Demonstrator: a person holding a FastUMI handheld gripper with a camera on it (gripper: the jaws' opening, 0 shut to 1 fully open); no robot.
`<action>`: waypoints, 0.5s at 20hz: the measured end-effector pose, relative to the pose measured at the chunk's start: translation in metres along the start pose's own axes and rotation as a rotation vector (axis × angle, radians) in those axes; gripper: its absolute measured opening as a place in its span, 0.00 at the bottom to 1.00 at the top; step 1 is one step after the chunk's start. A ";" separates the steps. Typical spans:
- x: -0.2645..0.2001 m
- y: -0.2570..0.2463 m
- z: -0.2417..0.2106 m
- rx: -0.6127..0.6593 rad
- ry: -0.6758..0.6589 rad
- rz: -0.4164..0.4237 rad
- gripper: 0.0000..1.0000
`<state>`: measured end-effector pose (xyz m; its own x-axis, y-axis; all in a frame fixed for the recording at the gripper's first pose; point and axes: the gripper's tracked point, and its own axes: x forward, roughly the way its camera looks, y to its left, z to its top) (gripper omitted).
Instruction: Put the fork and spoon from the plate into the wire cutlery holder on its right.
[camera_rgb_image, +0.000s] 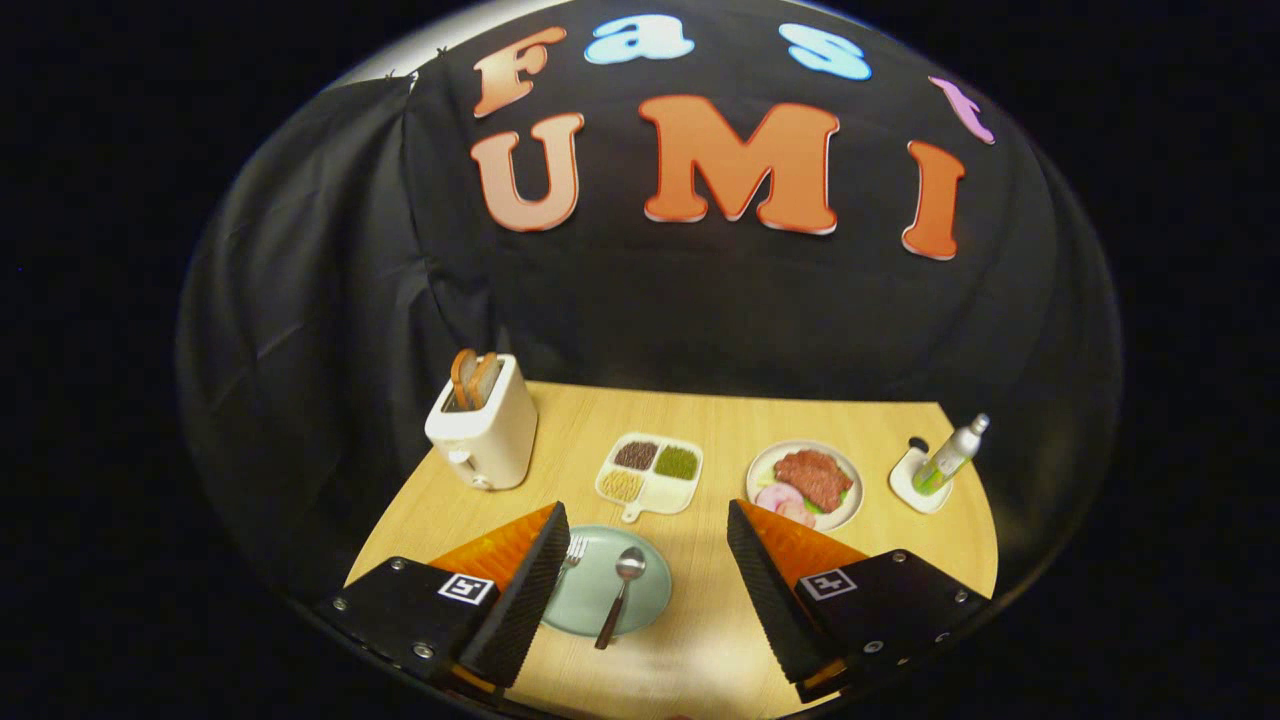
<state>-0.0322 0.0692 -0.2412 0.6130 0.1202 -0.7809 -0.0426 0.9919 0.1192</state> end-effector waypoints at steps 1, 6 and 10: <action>0.007 0.004 -0.010 0.002 0.050 0.011 0.95; 0.037 0.025 -0.067 0.040 0.301 0.050 0.94; 0.063 0.028 -0.104 0.041 0.452 0.046 0.89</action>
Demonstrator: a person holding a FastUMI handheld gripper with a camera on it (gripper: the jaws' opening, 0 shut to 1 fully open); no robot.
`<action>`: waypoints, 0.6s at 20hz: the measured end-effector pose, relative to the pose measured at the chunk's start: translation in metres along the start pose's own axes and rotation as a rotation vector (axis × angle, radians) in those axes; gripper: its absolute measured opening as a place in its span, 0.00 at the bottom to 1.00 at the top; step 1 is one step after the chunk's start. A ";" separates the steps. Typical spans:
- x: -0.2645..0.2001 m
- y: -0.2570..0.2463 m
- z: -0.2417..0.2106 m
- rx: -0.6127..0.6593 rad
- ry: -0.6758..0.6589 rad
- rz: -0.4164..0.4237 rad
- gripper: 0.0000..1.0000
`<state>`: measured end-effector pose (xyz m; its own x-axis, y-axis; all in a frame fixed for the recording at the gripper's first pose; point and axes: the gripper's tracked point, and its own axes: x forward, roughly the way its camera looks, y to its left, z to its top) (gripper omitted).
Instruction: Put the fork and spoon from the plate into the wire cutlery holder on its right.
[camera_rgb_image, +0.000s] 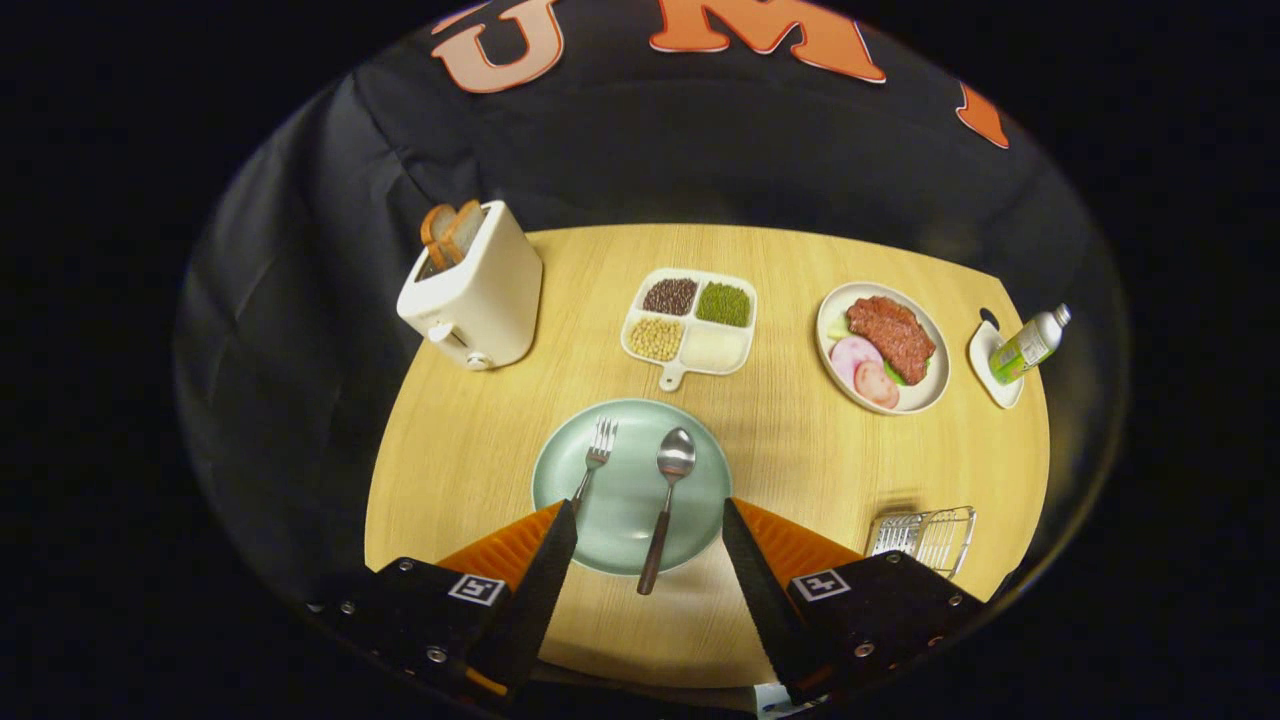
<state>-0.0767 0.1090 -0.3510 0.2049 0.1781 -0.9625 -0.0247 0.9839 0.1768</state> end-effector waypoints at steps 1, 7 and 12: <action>0.010 0.000 -0.007 -0.002 0.034 -0.002 0.89; 0.067 0.007 -0.040 0.078 0.222 0.002 0.81; 0.104 0.002 -0.055 0.095 0.300 -0.040 0.70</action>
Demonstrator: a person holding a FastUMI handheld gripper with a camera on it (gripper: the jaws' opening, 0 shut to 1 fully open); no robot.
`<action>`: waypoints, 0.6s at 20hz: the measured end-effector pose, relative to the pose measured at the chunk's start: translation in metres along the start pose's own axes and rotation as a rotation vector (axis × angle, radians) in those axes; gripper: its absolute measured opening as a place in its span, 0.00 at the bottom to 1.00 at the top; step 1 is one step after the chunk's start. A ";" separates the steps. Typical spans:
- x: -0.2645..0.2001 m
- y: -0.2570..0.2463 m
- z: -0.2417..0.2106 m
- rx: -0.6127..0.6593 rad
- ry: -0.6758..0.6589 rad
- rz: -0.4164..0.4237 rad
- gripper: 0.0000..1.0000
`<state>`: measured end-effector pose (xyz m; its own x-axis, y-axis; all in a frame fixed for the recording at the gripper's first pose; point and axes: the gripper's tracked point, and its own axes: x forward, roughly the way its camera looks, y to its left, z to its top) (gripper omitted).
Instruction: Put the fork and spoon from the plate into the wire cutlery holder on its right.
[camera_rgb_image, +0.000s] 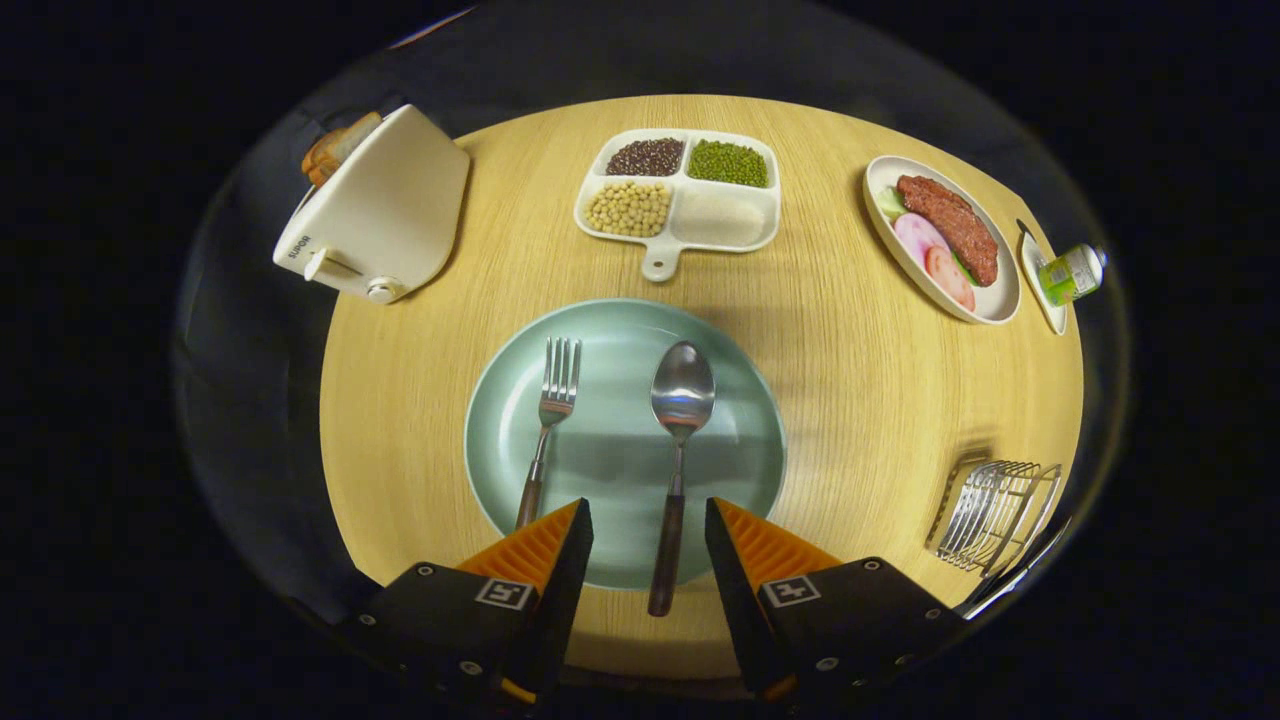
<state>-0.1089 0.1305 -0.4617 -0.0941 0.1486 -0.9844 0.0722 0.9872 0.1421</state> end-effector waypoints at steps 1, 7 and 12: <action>0.007 -0.002 -0.001 0.004 0.014 -0.012 0.66; 0.031 -0.013 -0.006 0.031 0.049 -0.081 0.33; 0.037 -0.012 -0.010 0.069 0.052 -0.071 0.19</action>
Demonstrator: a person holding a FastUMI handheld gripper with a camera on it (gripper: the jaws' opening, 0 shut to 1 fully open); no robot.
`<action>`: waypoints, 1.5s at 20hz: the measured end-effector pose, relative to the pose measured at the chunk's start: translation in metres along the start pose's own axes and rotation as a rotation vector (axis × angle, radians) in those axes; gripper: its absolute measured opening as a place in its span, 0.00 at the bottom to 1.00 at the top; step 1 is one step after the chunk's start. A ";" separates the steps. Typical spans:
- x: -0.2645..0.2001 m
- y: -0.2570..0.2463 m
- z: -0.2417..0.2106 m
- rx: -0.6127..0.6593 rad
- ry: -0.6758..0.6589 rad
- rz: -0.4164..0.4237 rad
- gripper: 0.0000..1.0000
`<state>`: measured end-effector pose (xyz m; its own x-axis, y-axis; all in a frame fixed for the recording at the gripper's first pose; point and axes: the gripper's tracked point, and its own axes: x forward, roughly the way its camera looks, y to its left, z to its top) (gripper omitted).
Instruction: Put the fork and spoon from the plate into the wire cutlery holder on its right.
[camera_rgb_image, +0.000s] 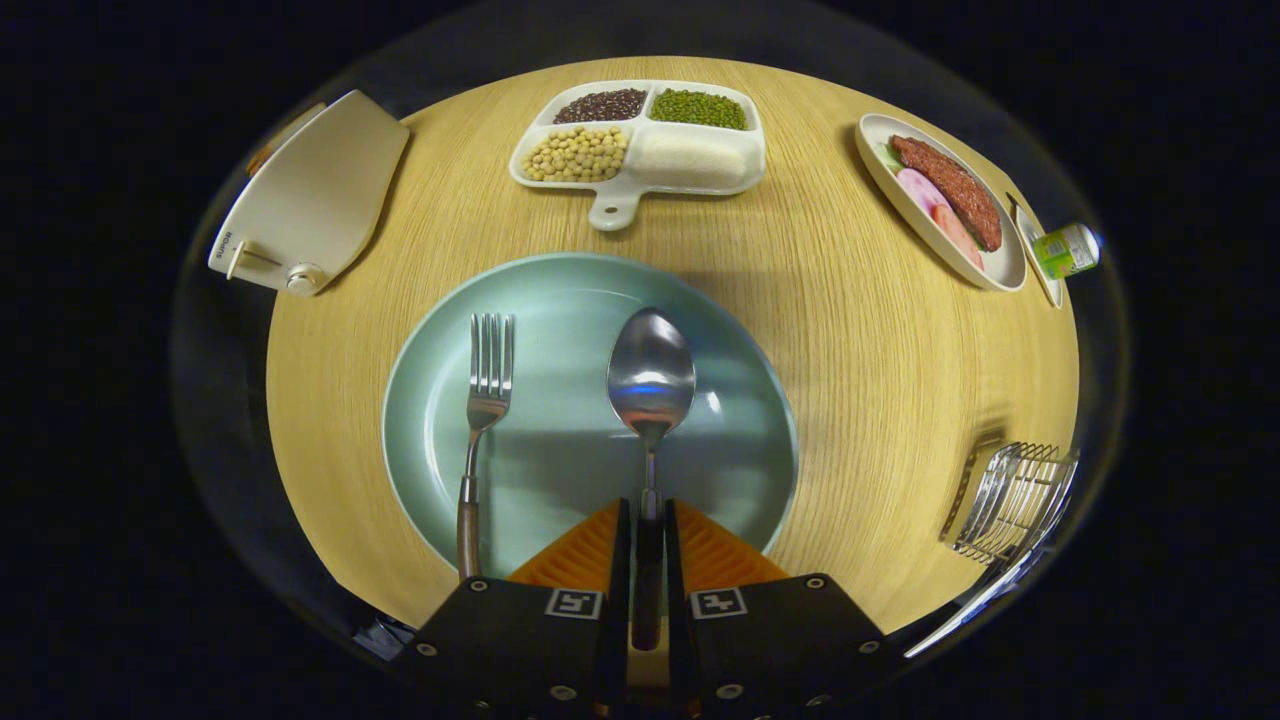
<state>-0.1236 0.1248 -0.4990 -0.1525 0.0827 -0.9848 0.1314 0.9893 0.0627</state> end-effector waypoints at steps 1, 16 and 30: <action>0.003 0.000 0.000 0.016 -0.002 0.006 0.17; -0.058 -0.007 0.015 0.014 -0.229 0.117 0.05; -0.159 -0.145 -0.021 0.164 -0.455 0.060 0.05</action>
<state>-0.1388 -0.0292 -0.3484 0.2993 0.0415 -0.9533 0.2850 0.9496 0.1308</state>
